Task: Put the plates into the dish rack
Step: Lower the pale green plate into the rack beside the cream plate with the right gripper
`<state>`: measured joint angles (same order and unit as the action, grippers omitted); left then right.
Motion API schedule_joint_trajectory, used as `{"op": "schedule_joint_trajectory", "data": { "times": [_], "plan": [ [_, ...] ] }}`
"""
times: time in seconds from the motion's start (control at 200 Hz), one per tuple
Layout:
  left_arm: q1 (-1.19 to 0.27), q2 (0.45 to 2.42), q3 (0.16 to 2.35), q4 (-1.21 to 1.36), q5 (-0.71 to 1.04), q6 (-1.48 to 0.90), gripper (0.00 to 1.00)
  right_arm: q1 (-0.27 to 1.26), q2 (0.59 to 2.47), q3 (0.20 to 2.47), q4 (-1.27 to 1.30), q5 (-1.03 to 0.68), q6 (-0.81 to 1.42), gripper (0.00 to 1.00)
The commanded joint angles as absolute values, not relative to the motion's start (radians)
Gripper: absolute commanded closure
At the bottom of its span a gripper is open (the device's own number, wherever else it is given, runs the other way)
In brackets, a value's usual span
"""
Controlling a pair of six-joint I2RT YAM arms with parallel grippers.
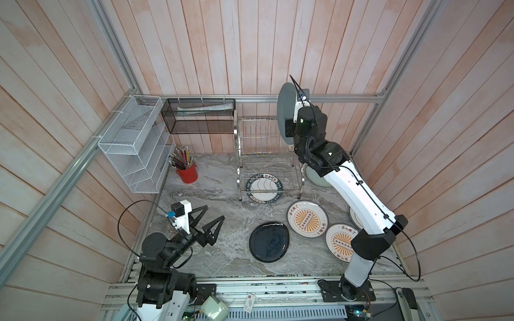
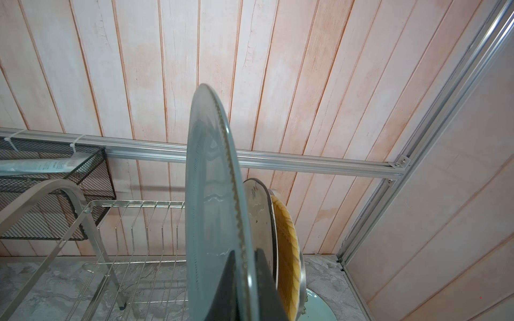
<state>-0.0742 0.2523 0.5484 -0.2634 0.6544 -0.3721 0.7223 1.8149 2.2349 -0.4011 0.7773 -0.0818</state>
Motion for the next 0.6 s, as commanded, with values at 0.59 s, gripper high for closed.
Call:
{"op": "schedule_joint_trajectory", "data": {
  "times": [0.59],
  "plan": [
    [-0.077, 0.242, 0.539, -0.251, 0.662, -0.353, 0.0, 0.657, 1.906, 2.374, -0.387, 0.829, -0.08, 1.0]
  ]
}}
